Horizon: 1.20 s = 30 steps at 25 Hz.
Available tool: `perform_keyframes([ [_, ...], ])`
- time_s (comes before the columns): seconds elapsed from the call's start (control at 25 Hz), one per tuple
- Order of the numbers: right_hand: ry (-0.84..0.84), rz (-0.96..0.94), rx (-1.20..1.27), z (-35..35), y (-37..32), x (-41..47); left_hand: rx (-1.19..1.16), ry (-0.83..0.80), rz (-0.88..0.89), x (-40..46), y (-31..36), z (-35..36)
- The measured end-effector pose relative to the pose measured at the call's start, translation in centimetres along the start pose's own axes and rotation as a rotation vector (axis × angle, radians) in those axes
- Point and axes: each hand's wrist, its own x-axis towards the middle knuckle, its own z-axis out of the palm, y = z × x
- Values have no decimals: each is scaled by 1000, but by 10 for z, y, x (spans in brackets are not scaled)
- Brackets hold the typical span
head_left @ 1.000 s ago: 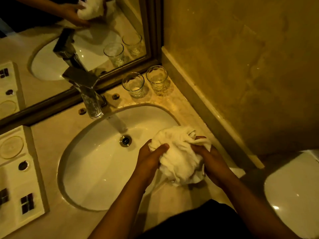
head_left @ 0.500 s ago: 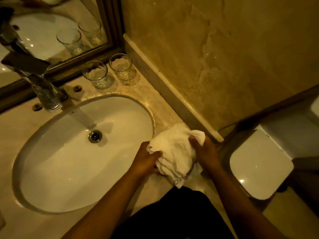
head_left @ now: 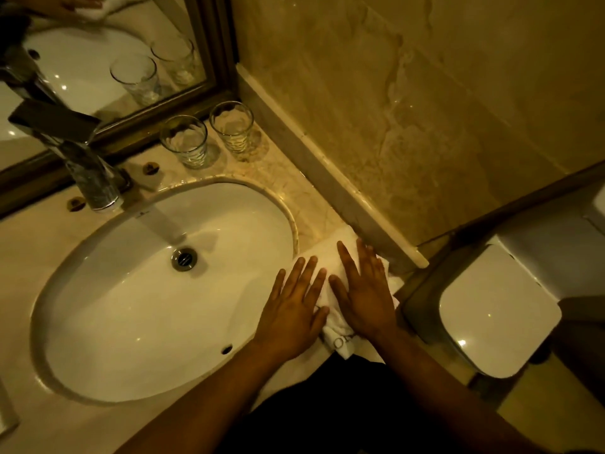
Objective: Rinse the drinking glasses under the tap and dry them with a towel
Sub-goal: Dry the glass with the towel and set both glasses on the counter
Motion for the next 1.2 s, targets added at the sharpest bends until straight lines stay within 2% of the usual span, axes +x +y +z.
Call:
perform_keyframes([
  [0.12, -31, 14, 5, -2, 0, 5, -88, 51, 64, 0, -11, -2],
  [0.2, 18, 35, 51, -8, -10, 9, -217, 157, 56, 1, -14, -8],
  [0.36, 124, -44, 208, -22, -43, 44, -509, 320, -228, 15, -36, -34],
  [0.44, 111, -114, 255, -24, -65, 74, -534, 411, -342, 27, -58, -53],
  [0.56, 72, -135, 405, -22, -98, 125, -575, 640, -509, 50, -96, -89],
  [0.72, 17, -50, 551, -27, -136, 190, -665, 820, -743, 75, -145, -133],
  [0.88, 4, -40, 621, -20, -168, 248, -683, 824, -795, 98, -183, -163],
  [1.08, 79, 32, 684, -4, -187, 289, -641, 768, -795, 127, -208, -162],
  [1.2, 124, -17, 776, -5, -191, 298, -645, 776, -803, 138, -211, -161],
])
